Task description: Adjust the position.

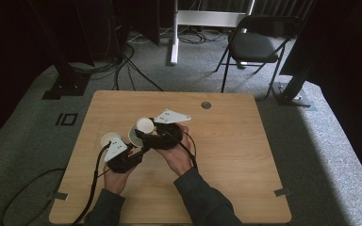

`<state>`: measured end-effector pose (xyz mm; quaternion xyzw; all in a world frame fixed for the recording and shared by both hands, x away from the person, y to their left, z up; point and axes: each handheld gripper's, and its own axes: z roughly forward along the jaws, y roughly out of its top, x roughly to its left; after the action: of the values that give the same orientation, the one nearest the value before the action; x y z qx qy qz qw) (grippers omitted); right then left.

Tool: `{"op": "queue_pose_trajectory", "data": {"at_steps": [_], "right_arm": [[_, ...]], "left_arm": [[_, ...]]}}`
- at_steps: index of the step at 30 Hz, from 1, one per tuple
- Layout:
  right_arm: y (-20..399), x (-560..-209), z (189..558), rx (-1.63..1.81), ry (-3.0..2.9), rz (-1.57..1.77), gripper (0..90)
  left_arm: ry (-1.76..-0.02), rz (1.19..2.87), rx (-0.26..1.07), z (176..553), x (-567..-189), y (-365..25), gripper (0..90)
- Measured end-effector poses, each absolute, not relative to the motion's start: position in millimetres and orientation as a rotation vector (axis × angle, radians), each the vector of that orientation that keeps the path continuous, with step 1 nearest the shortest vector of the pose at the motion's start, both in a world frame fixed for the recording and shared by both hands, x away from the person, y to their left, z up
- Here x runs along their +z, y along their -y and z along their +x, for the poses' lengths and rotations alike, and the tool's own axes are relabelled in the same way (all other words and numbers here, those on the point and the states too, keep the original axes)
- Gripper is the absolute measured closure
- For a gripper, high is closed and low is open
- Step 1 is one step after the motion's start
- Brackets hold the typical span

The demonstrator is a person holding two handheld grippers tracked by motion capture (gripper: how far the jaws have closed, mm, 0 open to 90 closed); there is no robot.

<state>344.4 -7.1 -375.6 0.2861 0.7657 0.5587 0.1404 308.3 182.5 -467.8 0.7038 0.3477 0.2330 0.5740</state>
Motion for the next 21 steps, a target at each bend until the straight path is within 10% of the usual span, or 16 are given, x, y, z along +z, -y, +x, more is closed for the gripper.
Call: {"op": "queue_pose_trajectory", "data": {"at_steps": [21], "right_arm": [[11.8,-376.4,348.9,1.623,-2.262,0.823,32.9]], "left_arm": [[-0.766,1.668,0.526,308.6,-472.5,-183.4,84.3]]}}
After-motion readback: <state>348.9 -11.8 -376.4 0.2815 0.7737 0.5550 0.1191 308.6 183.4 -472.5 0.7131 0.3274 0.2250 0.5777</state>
